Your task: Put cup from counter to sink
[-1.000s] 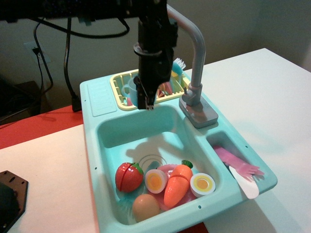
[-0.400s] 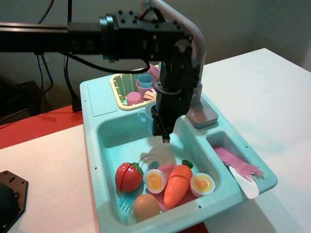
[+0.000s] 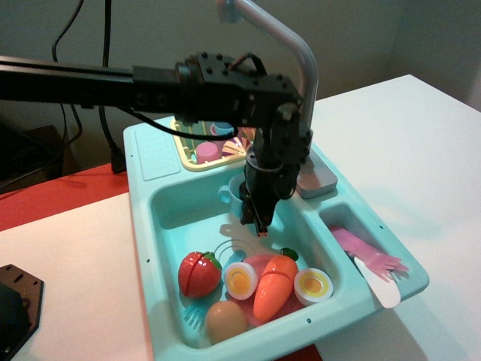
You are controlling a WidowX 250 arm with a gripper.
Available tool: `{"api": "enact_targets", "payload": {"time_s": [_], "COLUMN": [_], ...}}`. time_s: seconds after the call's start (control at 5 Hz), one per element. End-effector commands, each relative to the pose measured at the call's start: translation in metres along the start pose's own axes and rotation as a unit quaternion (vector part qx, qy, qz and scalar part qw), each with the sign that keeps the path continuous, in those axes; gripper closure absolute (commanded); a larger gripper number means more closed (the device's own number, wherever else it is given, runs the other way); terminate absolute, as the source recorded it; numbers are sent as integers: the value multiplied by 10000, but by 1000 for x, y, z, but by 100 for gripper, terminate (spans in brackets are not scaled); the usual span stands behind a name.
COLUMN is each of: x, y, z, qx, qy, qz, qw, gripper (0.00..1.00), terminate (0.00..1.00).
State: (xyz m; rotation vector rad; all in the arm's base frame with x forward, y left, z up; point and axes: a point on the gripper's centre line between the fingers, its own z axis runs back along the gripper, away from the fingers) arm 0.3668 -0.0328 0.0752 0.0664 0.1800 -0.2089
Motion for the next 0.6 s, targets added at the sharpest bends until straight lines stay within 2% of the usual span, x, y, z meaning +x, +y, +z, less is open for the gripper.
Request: {"api": "enact_targets", "payload": {"time_s": [0.0,0.2,0.4], "x": [3,-10,-22], "y": [-3,6,14], "z": [2,7,16], "qx": [-78,-42,-140], "qy": [-34,158,142], "qz": [49,282,381], "qw": [10000,9995,9991], "gripper": [100,0,0], "terminate": [0,0,100]}}
